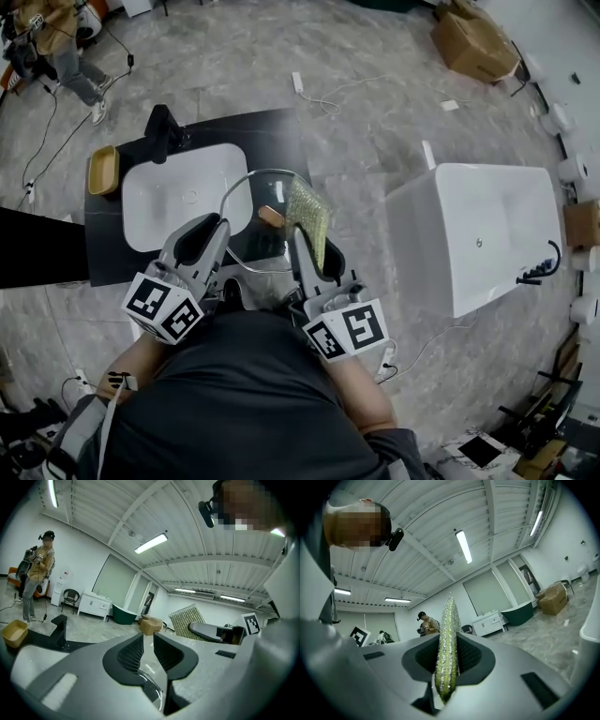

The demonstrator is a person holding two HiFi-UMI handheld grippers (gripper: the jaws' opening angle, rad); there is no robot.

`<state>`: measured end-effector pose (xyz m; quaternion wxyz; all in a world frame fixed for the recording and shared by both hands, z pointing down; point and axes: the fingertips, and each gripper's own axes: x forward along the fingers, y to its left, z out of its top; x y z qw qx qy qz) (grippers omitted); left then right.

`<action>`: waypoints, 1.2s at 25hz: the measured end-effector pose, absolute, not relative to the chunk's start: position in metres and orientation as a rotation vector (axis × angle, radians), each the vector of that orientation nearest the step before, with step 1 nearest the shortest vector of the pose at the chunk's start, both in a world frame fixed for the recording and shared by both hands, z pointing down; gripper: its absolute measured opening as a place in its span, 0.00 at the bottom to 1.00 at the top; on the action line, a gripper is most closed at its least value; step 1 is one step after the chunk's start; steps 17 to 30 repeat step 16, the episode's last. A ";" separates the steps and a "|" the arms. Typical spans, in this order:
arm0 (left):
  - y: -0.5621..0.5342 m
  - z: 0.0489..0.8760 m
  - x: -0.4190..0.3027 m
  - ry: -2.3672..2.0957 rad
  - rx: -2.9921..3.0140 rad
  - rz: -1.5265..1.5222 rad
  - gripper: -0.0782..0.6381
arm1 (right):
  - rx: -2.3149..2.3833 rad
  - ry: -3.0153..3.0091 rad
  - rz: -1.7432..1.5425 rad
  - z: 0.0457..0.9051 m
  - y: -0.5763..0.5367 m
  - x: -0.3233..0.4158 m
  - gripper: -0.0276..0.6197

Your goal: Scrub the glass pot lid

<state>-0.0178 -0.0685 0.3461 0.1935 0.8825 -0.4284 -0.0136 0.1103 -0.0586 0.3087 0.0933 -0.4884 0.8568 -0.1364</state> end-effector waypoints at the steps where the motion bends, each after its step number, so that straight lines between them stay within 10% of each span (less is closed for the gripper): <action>1: -0.068 0.347 -0.018 -1.197 2.476 -0.039 0.21 | -1.451 2.542 -0.402 0.308 -0.058 0.109 0.13; 30: -0.071 0.344 -0.027 -1.193 2.505 -0.027 0.21 | -1.506 2.542 -0.377 0.305 -0.058 0.106 0.13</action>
